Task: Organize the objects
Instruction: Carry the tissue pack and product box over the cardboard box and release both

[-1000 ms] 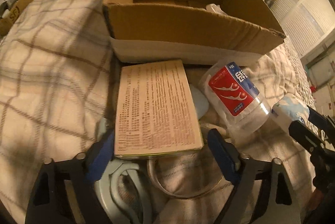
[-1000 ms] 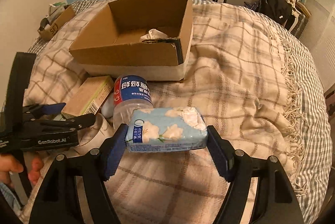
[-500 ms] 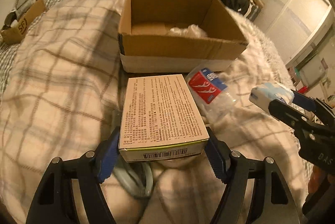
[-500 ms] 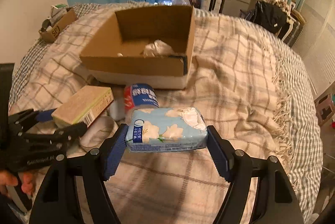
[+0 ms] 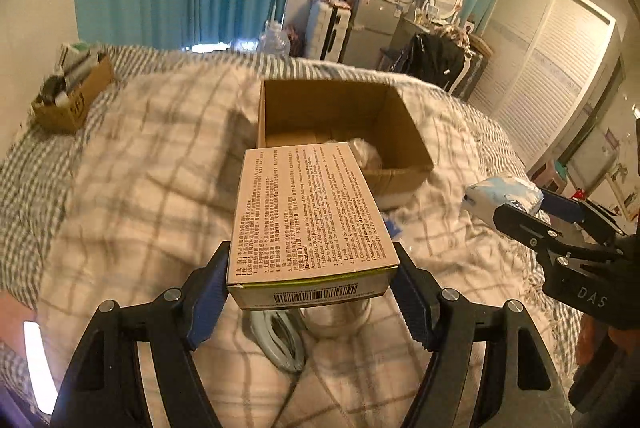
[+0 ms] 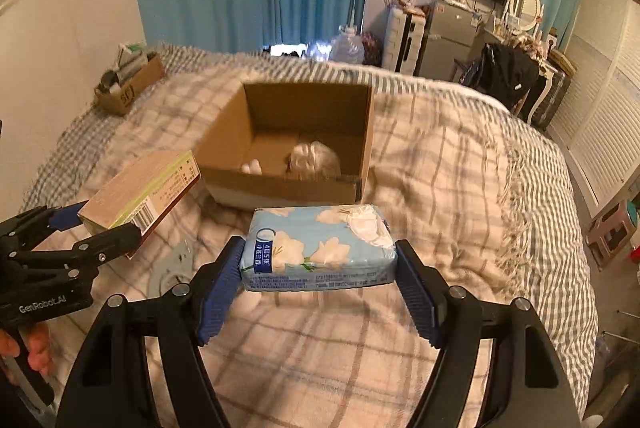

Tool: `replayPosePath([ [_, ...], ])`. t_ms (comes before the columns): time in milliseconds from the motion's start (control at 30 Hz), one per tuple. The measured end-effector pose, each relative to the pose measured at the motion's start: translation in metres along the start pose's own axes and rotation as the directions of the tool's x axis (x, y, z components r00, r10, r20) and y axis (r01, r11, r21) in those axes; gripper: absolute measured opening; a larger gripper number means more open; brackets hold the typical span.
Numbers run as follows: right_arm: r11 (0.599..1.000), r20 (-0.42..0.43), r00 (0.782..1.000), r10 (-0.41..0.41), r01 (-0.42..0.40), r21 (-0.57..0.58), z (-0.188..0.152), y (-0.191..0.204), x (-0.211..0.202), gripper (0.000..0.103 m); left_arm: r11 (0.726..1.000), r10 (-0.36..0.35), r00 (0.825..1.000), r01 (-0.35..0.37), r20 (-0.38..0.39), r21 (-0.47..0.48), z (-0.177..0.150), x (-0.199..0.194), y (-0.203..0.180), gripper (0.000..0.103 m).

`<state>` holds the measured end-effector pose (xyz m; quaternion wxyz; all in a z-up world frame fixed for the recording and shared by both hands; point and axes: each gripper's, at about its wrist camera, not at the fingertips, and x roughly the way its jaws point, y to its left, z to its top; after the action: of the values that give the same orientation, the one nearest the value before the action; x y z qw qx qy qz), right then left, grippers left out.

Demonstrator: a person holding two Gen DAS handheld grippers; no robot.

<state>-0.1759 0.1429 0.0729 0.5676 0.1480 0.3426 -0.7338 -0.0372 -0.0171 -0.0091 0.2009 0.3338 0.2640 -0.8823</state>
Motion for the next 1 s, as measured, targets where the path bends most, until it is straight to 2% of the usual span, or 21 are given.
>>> replayPosePath([
  [200,0.999,0.064,0.998,-0.013,0.015,-0.037,0.040,0.001,-0.005,0.073,0.999,0.006,0.999,-0.008,0.049,0.047,0.037,-0.005,-0.009,0.076],
  [433,0.999,0.117,0.993,0.018,-0.013,-0.039,0.093,-0.008,0.013,0.073,0.997,0.005,0.998,-0.010,0.064,0.074,0.089,0.024,-0.015,0.076],
  [633,0.999,0.105,0.994,0.012,-0.008,-0.033,0.129,-0.021,0.056,0.073,0.997,0.005,0.998,-0.009,0.056,0.077,0.123,0.065,-0.015,0.076],
  [1000,1.000,0.027,0.999,0.029,-0.029,0.005,0.162,-0.040,0.159,0.073,0.997,0.026,0.999,-0.024,-0.022,0.079,0.139,0.152,-0.016,0.076],
])
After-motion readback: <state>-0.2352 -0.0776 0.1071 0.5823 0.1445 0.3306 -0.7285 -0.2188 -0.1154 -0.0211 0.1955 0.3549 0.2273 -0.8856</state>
